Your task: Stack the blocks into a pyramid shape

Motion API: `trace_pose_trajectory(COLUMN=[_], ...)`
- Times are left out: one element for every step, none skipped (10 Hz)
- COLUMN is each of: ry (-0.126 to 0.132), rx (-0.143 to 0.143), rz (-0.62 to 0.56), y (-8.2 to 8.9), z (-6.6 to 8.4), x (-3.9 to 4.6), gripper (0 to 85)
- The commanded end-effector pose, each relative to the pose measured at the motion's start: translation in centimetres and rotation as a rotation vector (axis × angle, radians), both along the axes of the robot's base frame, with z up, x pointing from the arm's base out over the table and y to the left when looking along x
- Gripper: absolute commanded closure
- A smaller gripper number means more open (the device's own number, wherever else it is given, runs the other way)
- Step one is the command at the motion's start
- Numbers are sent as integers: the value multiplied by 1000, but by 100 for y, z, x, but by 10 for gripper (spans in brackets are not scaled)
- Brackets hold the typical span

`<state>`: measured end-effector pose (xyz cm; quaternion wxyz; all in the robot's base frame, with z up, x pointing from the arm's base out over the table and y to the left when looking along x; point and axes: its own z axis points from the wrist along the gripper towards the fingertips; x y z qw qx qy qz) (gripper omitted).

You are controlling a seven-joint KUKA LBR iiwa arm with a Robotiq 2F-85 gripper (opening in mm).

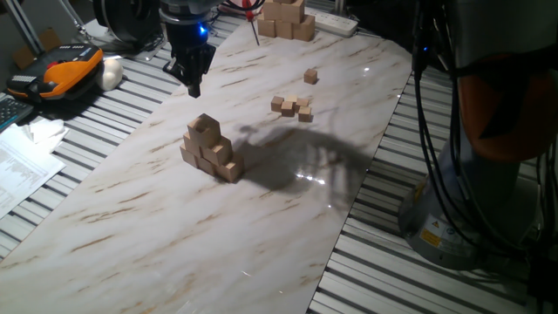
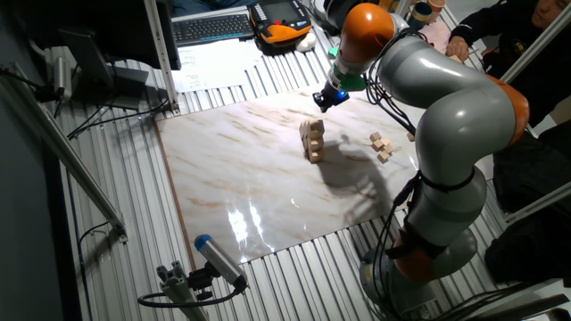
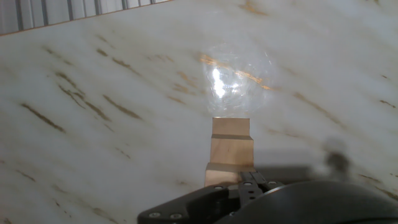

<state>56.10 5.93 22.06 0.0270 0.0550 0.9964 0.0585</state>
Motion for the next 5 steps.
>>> trace_pose_trajectory(ry=[0, 0, 1, 2, 2], rx=[3, 1, 3, 8, 6], rz=[2, 5, 5, 8, 10], y=[0, 2, 2, 1, 1], z=[-2, -1, -2, -2, 5], x=[3, 2, 4, 4, 0], gripper=[850, 850, 850, 850, 850])
